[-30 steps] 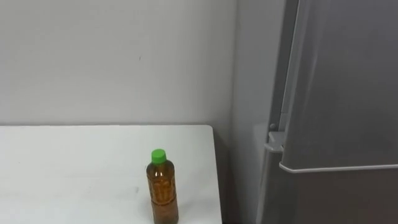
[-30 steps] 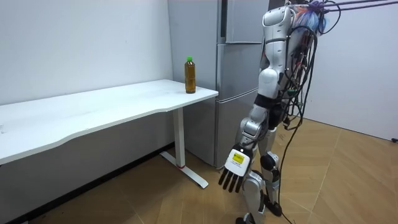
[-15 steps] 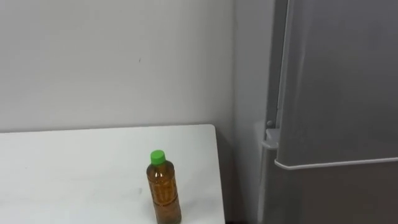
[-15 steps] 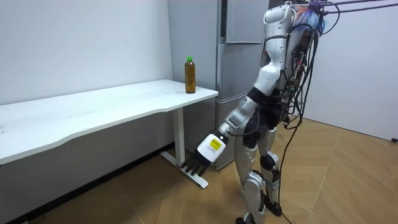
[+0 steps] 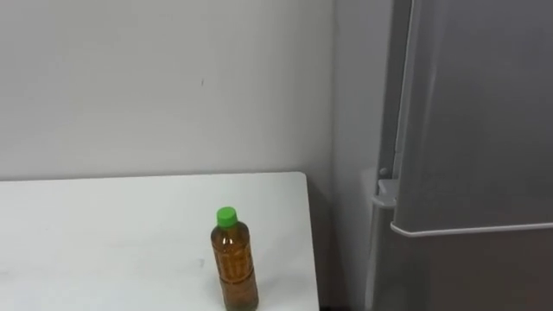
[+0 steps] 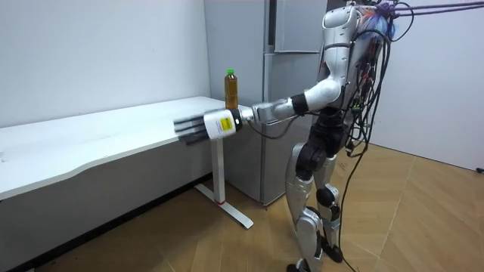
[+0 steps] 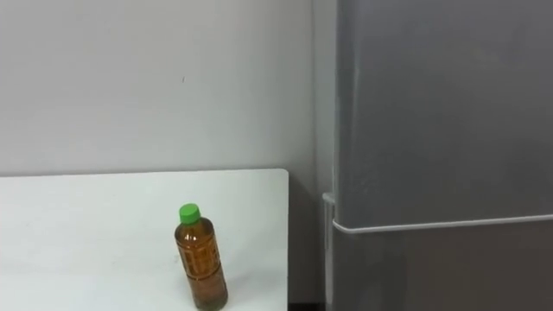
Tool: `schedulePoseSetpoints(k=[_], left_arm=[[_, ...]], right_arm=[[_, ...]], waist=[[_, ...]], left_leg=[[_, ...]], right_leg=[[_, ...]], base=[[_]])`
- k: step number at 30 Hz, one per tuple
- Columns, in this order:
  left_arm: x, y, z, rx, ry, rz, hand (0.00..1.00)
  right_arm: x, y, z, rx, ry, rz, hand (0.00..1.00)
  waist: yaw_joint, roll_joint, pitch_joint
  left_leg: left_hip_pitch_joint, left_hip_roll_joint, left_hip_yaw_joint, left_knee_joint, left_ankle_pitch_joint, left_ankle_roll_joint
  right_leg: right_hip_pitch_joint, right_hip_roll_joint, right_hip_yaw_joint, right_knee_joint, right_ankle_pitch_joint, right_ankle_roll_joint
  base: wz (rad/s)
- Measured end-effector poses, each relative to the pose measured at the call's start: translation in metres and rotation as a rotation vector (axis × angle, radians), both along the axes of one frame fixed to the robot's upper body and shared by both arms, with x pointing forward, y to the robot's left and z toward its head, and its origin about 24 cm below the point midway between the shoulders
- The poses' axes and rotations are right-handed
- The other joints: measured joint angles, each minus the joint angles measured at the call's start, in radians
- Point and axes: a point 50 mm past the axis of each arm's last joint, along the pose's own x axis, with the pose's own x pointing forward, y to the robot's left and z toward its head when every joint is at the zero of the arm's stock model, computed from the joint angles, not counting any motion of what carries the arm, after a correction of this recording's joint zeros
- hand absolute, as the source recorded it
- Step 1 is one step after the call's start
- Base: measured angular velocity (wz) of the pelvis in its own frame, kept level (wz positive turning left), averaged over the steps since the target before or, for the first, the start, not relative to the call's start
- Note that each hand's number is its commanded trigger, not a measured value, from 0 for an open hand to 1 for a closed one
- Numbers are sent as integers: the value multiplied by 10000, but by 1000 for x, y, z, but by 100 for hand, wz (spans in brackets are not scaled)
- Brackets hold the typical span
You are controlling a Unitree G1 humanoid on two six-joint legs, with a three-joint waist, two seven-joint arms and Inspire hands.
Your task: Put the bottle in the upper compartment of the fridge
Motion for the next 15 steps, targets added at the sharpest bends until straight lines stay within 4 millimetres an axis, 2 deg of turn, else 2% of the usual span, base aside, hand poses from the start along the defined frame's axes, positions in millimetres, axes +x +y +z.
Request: schedulePoseSetpoints(k=[1,6,9,13,15], left_arm=[[3,0,6,117,-266,-81,0],[35,-13,72,1165,-3043,-860,0],[47,-21,96,1386,-4169,-1295,0],[63,-34,116,1351,-5138,-2099,0],[71,-49,125,1369,-5534,-3025,0]], right_arm=[[1,0,0,-1,4,0,0],[4,2,-1,50,-31,121,0],[8,5,-1,115,-115,157,0],[15,11,-2,321,-219,287,0],[20,14,-3,444,-332,381,0]], waist=[[-11,15,-9],[-47,-32,27],[-313,-26,41],[-573,-56,66],[-840,-89,88]], left_leg=[[-5,3,4,-6,0,0],[-49,2,64,-9,0,0],[-52,-7,28,-1,1,1],[-51,-2,32,11,1,1],[-42,-3,39,-19,1,2]], right_leg=[[2,4,13,0,0,0],[-47,7,52,14,-1,0],[50,7,10,-44,8,7],[3,10,8,-26,15,1],[-24,15,72,-6,15,1]], base=[[0],[-1],[3],[0],[-3]])
